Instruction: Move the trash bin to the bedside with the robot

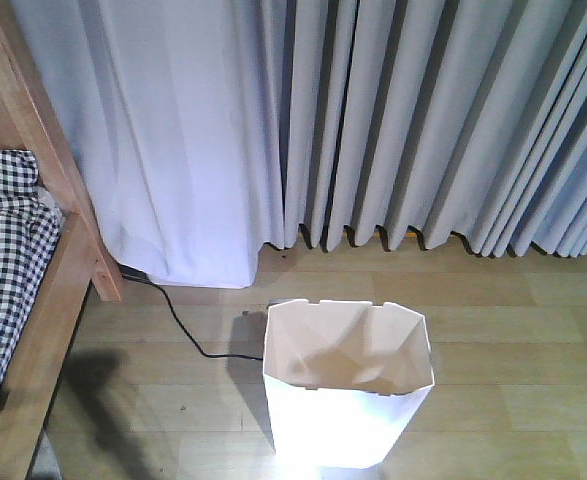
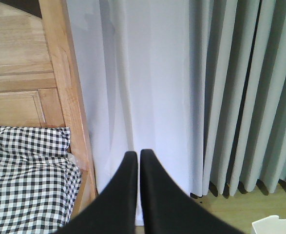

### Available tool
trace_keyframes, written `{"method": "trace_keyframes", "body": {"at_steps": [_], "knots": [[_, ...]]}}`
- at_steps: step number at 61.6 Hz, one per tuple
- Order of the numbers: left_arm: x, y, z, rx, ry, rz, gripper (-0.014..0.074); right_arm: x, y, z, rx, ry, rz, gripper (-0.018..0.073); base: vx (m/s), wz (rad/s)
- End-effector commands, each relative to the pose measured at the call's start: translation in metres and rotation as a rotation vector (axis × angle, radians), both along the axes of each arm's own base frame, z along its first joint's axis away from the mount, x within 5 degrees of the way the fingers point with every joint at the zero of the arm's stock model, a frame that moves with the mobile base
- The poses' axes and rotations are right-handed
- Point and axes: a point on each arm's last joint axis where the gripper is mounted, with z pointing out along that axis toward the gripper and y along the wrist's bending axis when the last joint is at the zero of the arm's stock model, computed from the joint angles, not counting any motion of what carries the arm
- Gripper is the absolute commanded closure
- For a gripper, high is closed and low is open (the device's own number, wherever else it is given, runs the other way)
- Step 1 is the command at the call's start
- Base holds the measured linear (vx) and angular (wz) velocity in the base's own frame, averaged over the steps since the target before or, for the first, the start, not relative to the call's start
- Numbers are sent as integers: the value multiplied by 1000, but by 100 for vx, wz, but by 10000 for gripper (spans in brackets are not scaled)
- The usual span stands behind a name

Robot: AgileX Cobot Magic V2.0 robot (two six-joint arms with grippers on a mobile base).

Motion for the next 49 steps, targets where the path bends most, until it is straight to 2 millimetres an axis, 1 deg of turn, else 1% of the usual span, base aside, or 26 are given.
{"method": "trace_keyframes", "body": {"at_steps": [1, 10, 23, 38, 44, 49], "knots": [[0, 0, 1, -4, -64, -4, 603, 0, -3, 10, 6, -38, -32, 568, 0, 0], [0, 0, 1, -4, -64, -4, 603, 0, -6, 12, 7, -58, -67, 568, 0, 0], [0, 0, 1, -4, -64, -4, 603, 0, -5, 10, -37, -37, -52, 568, 0, 0], [0, 0, 1, -4, -64, -4, 603, 0, -7, 8, -20, -15, -77, 568, 0, 0], [0, 0, 1, -4, -64, -4, 603, -1, -8, 1, -26, -34, -89, 568, 0, 0], [0, 0, 1, -4, -64, -4, 603, -4, -9, -12, 9, -71, -101, 568, 0, 0]]}}
